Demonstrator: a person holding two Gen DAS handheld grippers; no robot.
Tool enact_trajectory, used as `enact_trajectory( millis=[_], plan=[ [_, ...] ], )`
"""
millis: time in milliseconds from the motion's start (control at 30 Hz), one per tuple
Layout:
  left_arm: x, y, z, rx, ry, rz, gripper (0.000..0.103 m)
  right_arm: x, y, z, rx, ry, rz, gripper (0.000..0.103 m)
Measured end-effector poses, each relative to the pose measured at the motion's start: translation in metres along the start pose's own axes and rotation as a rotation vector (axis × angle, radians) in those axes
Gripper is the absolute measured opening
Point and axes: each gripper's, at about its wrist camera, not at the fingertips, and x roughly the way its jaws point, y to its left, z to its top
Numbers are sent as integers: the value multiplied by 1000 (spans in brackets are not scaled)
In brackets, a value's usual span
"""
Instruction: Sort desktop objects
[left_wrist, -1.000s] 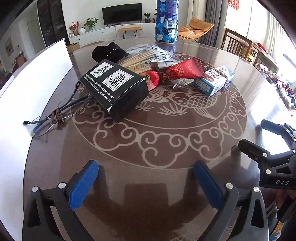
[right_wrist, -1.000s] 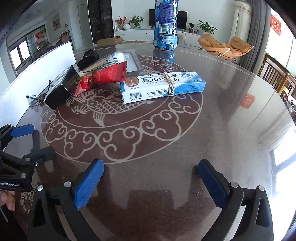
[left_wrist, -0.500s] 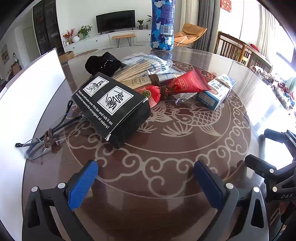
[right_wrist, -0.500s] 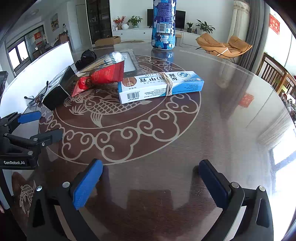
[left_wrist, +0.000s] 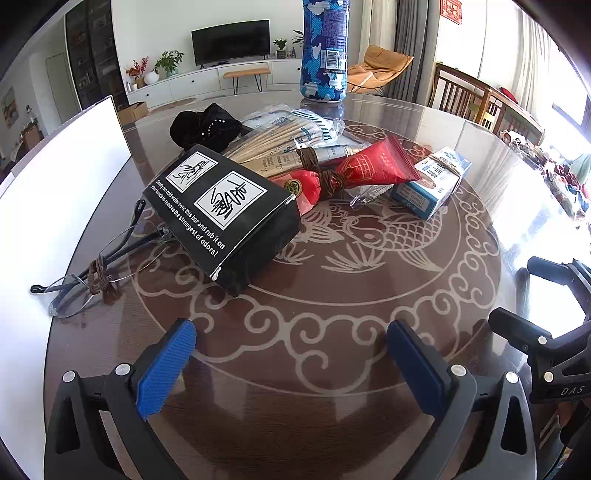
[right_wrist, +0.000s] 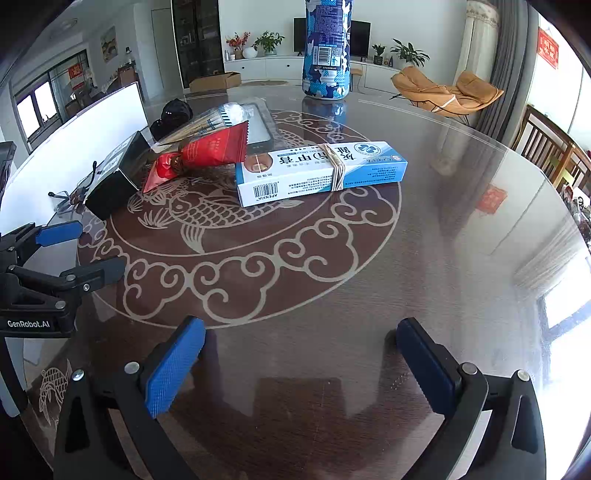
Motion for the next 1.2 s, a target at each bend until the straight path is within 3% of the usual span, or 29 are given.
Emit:
enact_trajectory(
  millis=[1200],
  plan=[
    [4, -1, -2, 0, -1, -1, 103, 0, 0, 0, 0, 0, 0, 103]
  ],
)
